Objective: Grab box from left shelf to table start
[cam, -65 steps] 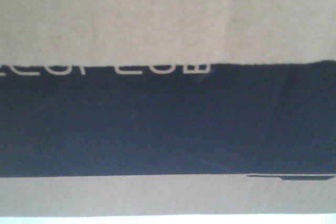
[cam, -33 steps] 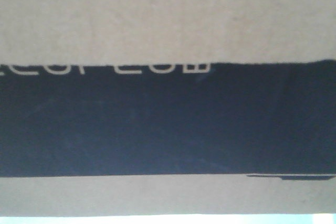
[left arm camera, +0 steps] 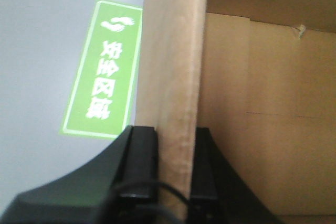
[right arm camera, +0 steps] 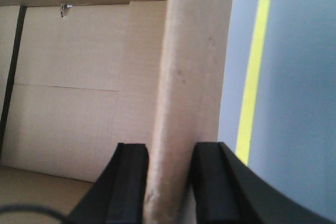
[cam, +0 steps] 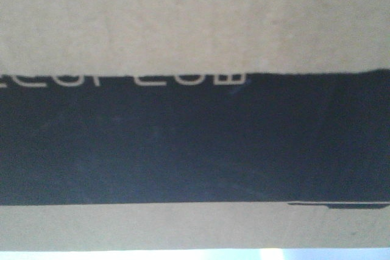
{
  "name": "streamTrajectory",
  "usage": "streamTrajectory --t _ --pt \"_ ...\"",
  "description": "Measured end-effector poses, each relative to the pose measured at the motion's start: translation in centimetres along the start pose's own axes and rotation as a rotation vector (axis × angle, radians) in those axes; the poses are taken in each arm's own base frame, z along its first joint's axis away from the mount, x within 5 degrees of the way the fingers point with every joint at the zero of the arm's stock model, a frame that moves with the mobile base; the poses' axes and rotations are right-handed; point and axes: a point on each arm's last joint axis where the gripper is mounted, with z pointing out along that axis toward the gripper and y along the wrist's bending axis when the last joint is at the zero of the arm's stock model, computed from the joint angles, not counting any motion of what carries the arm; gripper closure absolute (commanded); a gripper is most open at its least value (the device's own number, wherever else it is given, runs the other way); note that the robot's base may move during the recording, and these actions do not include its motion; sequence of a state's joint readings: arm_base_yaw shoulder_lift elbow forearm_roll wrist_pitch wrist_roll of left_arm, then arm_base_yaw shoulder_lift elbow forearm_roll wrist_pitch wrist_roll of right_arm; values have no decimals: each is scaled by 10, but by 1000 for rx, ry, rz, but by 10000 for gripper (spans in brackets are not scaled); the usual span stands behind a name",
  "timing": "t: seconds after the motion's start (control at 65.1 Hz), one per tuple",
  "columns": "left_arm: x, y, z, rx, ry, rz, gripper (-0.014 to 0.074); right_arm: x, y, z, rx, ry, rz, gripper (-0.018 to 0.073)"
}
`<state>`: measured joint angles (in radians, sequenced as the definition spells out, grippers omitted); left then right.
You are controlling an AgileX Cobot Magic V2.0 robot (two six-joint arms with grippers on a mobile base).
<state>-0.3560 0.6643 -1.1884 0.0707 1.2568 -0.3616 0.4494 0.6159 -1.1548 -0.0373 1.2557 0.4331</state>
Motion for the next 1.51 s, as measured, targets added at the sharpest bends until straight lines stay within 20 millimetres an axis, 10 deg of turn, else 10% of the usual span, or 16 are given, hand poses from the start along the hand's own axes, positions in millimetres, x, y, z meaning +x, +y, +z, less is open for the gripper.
streamTrajectory --t 1.506 --pt "0 0 0 0 0 0 699 0 0 0 0 0 0 505"
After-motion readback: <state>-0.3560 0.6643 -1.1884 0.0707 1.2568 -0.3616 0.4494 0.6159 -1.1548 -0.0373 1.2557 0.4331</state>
